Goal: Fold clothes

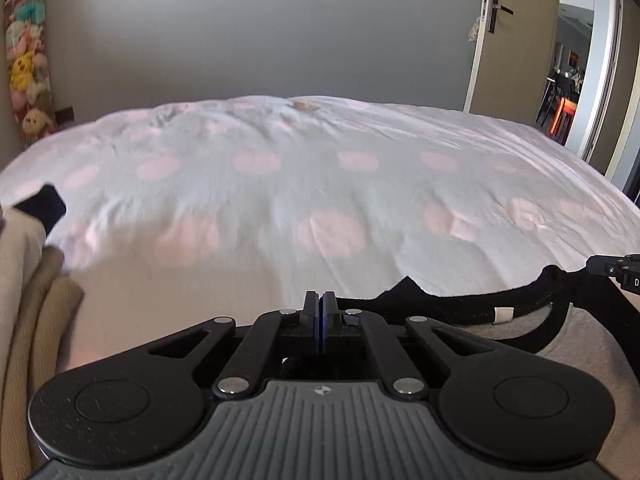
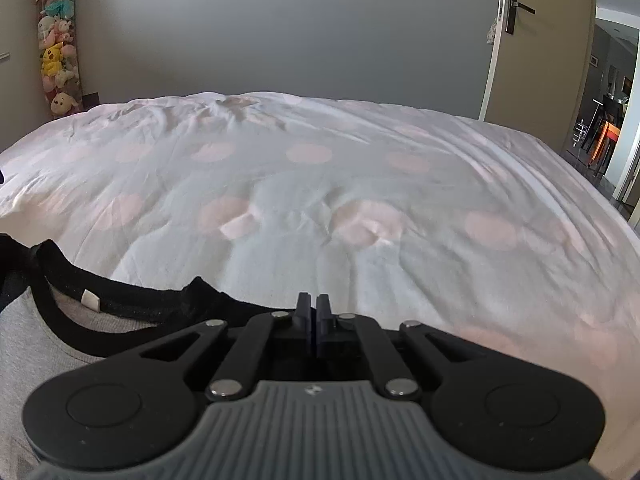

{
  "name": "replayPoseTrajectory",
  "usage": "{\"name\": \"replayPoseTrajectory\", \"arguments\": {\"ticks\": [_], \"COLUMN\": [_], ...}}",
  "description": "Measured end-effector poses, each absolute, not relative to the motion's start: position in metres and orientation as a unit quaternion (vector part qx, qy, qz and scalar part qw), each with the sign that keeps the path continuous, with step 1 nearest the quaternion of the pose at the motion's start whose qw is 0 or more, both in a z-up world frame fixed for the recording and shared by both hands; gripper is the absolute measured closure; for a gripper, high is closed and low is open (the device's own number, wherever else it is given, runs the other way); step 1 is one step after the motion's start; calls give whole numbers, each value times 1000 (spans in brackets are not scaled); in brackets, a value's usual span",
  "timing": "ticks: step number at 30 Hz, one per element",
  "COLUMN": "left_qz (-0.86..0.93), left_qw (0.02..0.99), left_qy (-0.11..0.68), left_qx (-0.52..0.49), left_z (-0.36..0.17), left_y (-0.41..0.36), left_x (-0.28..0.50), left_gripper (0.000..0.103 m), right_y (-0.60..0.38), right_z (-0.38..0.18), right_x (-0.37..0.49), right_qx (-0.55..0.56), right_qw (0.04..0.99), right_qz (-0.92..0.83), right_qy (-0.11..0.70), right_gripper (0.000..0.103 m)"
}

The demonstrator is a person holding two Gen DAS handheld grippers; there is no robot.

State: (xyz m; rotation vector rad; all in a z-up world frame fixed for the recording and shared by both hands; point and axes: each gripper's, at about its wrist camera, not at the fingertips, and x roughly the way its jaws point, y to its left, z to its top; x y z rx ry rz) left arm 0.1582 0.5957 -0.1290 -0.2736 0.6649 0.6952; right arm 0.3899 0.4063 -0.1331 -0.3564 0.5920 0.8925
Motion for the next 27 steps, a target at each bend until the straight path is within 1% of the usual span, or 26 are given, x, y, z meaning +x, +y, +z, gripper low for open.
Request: {"name": "replayPoseTrajectory", "arguments": {"ticks": [8, 12, 15, 16, 17, 18, 19, 20, 23, 25, 26, 27], "left_qz": [330, 319, 323, 324, 326, 328, 330, 331, 336, 340, 342, 343], "left_qw": [862, 867, 866, 866, 865, 865, 864, 864, 862, 861, 861, 860], "left_qy": [376, 380, 378, 377, 376, 375, 374, 373, 370, 368, 367, 366], "left_qx": [-82, -49, -53, -56, -59, -62, -65, -68, -77, -83, -86, -91], "left_z": [-181, -188, -175, -170, -164, -159, -153, -148, -132, -121, -115, -109], "left_y": [600, 593, 590, 589, 588, 587, 586, 585, 582, 580, 579, 578], "left_x": [188, 187, 175, 169, 164, 159, 154, 149, 134, 124, 119, 111], "left_gripper": [103, 103, 102, 101, 95, 86, 82, 76, 74, 69, 64, 63], "right_y": [420, 415, 414, 415, 416, 414, 412, 407, 390, 375, 366, 358], "right_z": [-176, -185, -184, -183, -181, -176, -171, -165, -145, -131, -124, -119], "right_x": [405, 408, 406, 404, 403, 403, 403, 402, 399, 390, 384, 376], "right_qx": [-174, -159, -165, -171, -174, -170, -163, -147, -117, -107, -102, -100], "right_qw": [840, 839, 838, 837, 837, 839, 842, 848, 853, 853, 853, 853], "right_qz": [413, 422, 424, 424, 423, 419, 415, 409, 402, 403, 404, 406], "right_qy": [307, 306, 301, 300, 301, 303, 305, 304, 313, 313, 313, 313], "right_gripper": [101, 100, 97, 94, 85, 74, 54, 52, 52, 52, 52, 52]}}
